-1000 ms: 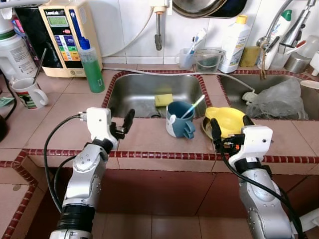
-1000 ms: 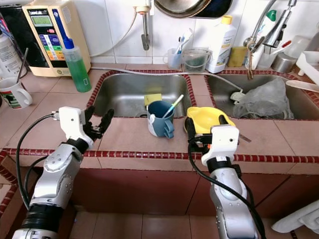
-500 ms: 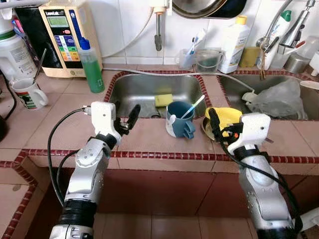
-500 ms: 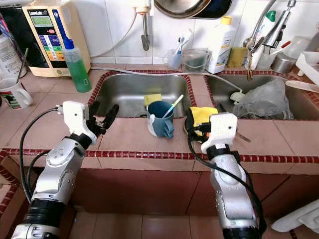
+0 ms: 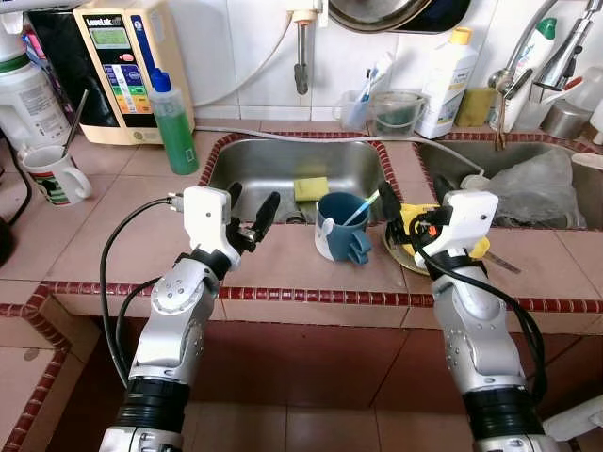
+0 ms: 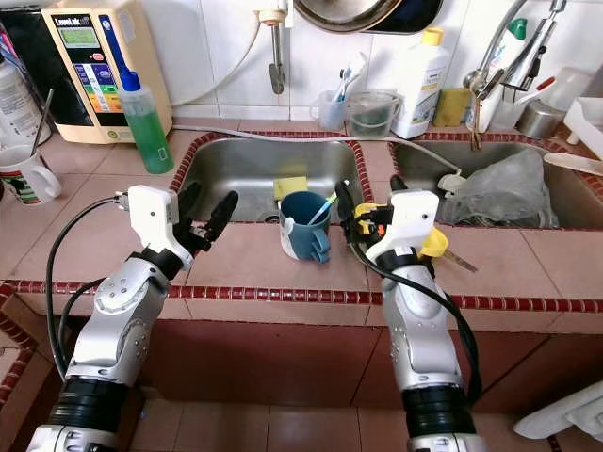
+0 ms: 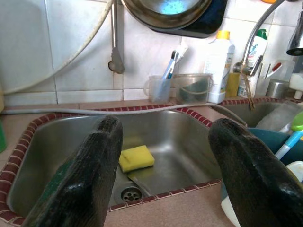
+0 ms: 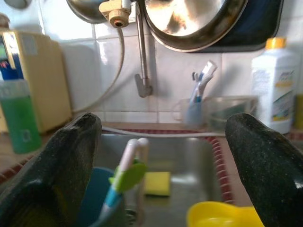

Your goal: Kitchen organization

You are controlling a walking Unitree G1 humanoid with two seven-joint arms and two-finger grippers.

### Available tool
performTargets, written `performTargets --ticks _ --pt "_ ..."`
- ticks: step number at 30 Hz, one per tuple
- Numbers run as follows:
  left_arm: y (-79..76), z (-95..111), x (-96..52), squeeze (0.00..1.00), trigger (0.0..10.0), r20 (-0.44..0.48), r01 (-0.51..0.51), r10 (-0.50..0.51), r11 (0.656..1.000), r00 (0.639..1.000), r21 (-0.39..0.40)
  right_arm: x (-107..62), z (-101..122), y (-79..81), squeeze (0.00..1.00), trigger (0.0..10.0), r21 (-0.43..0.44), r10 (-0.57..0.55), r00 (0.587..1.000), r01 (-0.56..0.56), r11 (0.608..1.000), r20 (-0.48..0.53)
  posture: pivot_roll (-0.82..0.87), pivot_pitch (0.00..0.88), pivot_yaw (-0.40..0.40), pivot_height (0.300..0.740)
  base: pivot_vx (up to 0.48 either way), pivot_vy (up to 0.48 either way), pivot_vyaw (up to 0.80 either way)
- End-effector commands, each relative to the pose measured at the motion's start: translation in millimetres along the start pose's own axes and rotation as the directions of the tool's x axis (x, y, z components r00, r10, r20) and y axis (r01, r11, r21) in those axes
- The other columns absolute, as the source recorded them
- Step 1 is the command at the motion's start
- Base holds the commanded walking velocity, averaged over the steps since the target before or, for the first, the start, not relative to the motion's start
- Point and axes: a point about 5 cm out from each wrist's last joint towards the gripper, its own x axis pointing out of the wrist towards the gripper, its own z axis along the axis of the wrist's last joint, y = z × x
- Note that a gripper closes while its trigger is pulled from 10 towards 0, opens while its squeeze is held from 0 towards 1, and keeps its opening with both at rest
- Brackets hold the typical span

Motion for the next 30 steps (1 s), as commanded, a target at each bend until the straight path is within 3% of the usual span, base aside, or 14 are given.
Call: performTargets --ticks 1,7,22,23,25,30 --pt "-1.7 4 -0.4 0.0 10.0 0.006 0.005 -0.005 1.0 1.0 0.01 5.3 1 2.6 0.0 10.0 0.037 0.014 1.0 -0.015 0.999 0.019 -0.07 0.0 0.024 0.74 0.0 0.0 0.0" --pt "-4.2 5 -3.0 0.0 10.0 0.007 0.003 -0.003 1.0 1.0 0.003 10.4 -8 9.4 0.0 10.0 0.147 0.007 1.0 -0.007 0.989 0.002 -0.06 0.0 0.019 0.74 0.0 0.0 0.0" --pt "-6.2 5 -7.1 0.0 10.0 0.0 -0.006 0.006 1.0 1.0 -0.002 11.4 -20 13.7 0.0 10.0 0.246 -0.026 0.999 0.032 0.969 -0.028 -0.05 0.0 0.008 0.74 0.0 0.0 0.0" --pt "-6.4 6 -7.3 0.0 10.0 0.001 -0.006 0.006 1.0 1.0 -0.003 11.4 -21 13.9 0.0 8.0 0.251 -0.027 0.999 0.033 0.967 -0.029 -0.05 0.0 0.007 0.74 0.0 0.0 0.0" --pt "-6.6 6 -7.4 0.0 10.0 0.001 -0.009 0.009 1.0 1.0 -0.005 11.2 -22 13.0 0.0 0.0 0.279 -0.04 0.999 0.048 0.959 -0.036 -0.04 0.0 0.006 0.74 0.0 0.0 0.0" --pt "-6.6 7 -8.3 0.0 10.0 -0.001 -0.014 0.014 1.0 1.0 -0.006 9.7 -26 9.2 0.0 0.0 0.304 -0.068 0.996 0.083 0.949 -0.058 -0.04 0.0 0.01 0.74 0.0 0.0 0.0"
